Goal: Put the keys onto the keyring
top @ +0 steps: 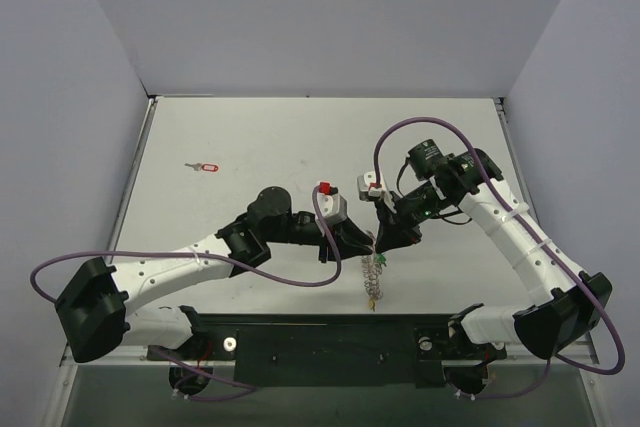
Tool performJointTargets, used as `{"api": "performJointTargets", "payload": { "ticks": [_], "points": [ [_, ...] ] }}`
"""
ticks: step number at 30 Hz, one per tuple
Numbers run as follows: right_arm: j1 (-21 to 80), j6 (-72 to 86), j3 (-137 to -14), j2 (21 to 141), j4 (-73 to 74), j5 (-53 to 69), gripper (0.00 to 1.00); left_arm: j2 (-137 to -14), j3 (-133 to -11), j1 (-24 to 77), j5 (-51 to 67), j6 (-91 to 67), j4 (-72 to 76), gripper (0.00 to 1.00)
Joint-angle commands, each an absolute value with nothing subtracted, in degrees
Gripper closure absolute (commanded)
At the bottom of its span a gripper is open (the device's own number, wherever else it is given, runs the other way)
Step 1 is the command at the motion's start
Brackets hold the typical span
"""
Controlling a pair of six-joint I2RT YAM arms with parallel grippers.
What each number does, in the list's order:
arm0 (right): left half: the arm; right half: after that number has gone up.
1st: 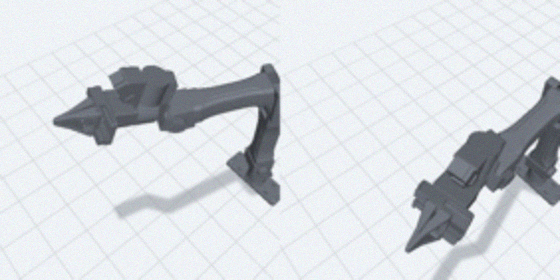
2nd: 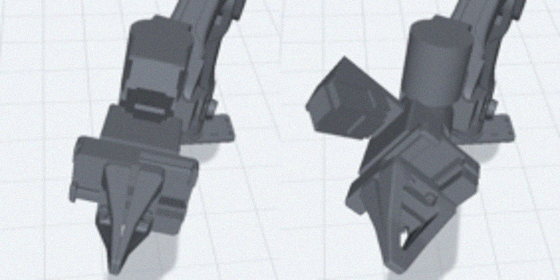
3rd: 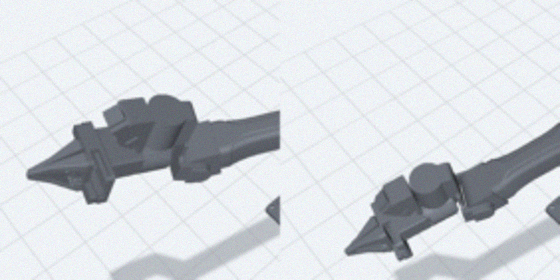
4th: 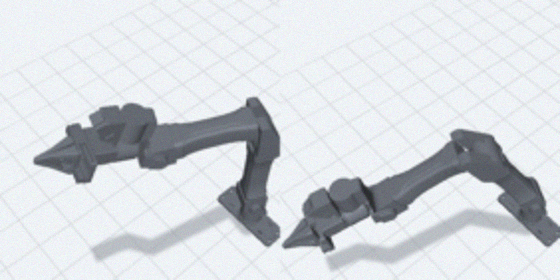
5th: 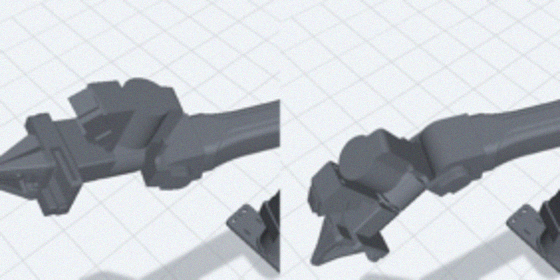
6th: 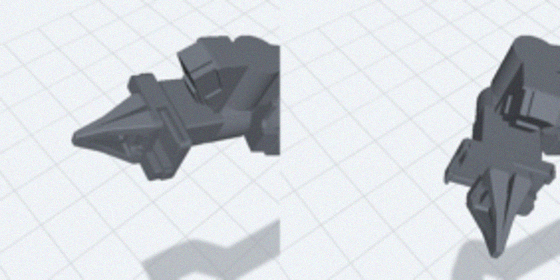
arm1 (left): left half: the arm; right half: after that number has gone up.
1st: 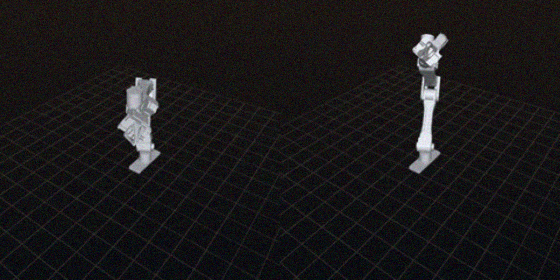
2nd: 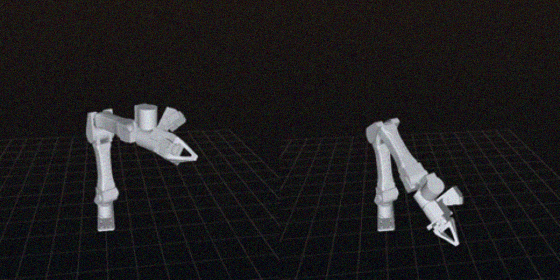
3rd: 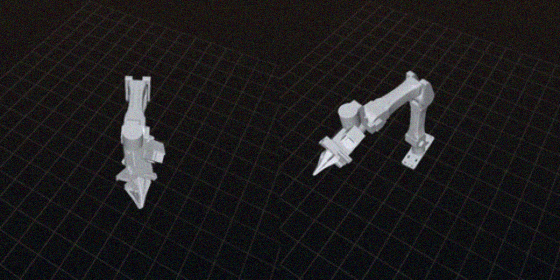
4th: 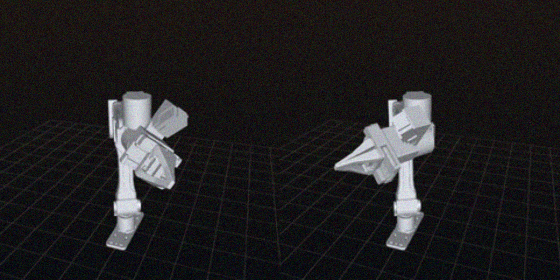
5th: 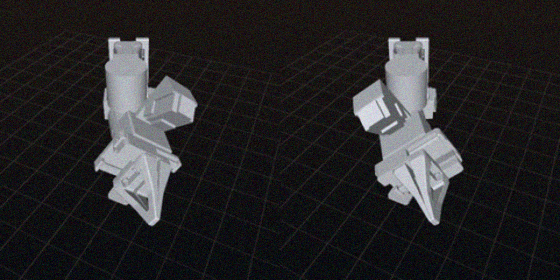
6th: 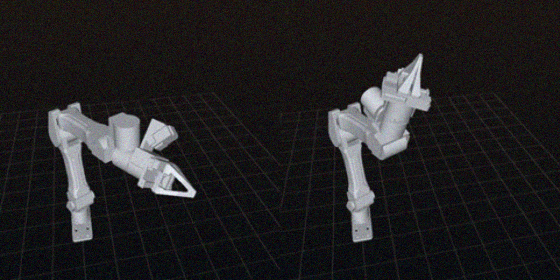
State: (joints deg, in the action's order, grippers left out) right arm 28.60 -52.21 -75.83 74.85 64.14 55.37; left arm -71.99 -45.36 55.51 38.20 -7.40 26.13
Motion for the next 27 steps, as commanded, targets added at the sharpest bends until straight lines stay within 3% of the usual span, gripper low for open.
{"api": "performJointTargets", "payload": {
  "ticks": [1, 16, 26, 27],
  "points": [
    [28.83, -52.82, -78.05, 74.71, 66.27, 57.39, 1.0, -72.6, -49.3, 56.42, 36.66, -5.01, 21.71, 0.66],
    [28.83, -52.29, -77.87, 74.53, 66.0, 57.66, 1.0, -74.53, -53.26, 58.18, 31.64, -0.44, 13.1, 0.71],
    [28.83, -52.03, -77.78, 74.53, 65.92, 58.01, 1.0, -75.32, -54.23, 58.36, 31.73, -0.44, 12.83, 0.81],
    [28.83, -52.03, -77.61, 74.62, 65.92, 58.01, 1.0, -75.32, -54.32, 58.36, 31.73, -0.44, 12.75, 0.88]
  ]
}}
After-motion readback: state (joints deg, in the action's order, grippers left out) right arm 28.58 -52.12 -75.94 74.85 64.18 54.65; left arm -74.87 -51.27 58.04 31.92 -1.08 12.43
